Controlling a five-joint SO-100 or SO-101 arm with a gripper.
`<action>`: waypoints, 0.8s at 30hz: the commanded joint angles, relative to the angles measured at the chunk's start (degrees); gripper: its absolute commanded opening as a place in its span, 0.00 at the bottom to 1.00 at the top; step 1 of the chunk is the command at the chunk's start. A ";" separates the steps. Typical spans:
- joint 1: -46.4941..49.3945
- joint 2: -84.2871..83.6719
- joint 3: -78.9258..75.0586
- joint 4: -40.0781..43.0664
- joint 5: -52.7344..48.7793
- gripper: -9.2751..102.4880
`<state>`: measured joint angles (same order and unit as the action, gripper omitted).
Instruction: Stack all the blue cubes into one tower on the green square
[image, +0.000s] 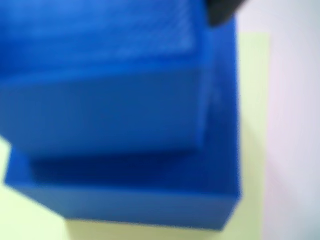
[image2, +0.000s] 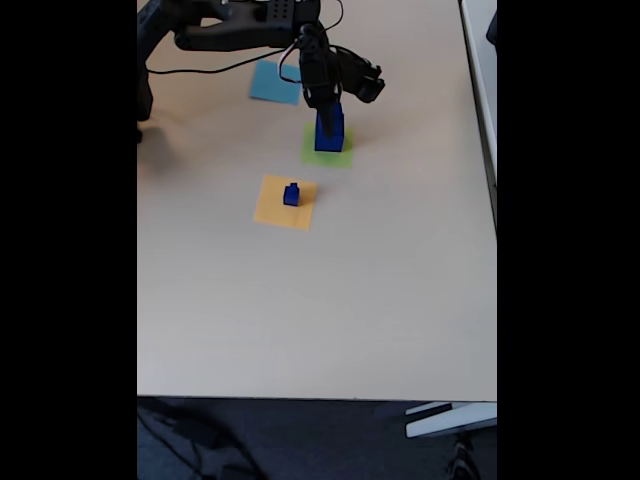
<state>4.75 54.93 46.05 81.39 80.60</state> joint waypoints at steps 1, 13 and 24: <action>0.09 5.80 -2.29 -1.58 -2.20 0.35; -2.02 8.35 -21.62 -5.45 -12.74 0.35; -0.09 28.30 -9.67 -10.46 -19.07 0.33</action>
<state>2.99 74.36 34.01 72.51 63.02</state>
